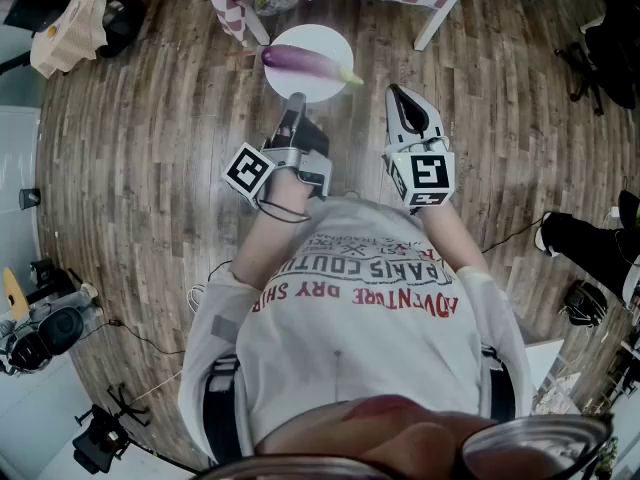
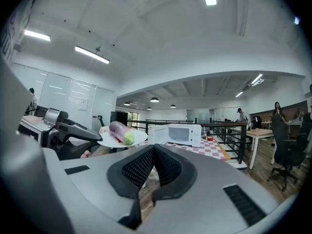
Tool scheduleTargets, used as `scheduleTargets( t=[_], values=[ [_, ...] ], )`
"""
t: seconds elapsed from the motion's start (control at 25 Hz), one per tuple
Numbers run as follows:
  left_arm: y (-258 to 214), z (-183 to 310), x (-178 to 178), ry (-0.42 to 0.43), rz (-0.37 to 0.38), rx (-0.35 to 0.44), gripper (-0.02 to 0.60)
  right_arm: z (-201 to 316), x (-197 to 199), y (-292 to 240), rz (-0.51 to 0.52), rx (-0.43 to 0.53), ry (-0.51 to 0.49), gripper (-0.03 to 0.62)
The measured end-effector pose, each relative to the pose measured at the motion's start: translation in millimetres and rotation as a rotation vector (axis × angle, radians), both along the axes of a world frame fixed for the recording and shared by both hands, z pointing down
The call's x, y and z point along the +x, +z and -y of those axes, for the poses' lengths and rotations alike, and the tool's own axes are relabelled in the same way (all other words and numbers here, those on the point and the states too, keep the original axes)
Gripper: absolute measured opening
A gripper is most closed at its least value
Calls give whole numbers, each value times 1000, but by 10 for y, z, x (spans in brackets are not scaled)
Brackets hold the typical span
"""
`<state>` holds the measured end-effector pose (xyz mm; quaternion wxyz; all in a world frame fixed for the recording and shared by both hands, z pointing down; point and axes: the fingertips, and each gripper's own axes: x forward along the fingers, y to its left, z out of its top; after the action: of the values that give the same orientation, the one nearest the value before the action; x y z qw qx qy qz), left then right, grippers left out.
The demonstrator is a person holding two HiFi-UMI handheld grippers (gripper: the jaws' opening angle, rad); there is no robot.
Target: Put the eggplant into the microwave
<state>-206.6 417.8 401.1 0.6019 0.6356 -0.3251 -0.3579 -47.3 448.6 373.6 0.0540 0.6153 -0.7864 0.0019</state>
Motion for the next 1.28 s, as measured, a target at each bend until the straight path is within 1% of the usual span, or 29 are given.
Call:
scheduleTargets(
  t=[0.4, 0.64, 0.88, 1.08, 1.28],
  values=[
    [13, 53, 31, 8, -4, 0, 32, 47, -1, 31, 6, 0, -2, 25],
    [22, 60, 77, 12, -3, -5, 32, 76, 89, 38, 61, 16, 19, 26],
    [80, 159, 74, 3, 1, -28, 32, 218, 71, 109, 51, -1, 7, 26],
    [164, 429, 116, 10, 13, -31, 32, 495, 116, 178, 55, -7, 11, 26],
    [257, 1024, 283, 42, 6, -36, 32, 1010, 242, 286, 47, -22, 35, 26]
  ],
)
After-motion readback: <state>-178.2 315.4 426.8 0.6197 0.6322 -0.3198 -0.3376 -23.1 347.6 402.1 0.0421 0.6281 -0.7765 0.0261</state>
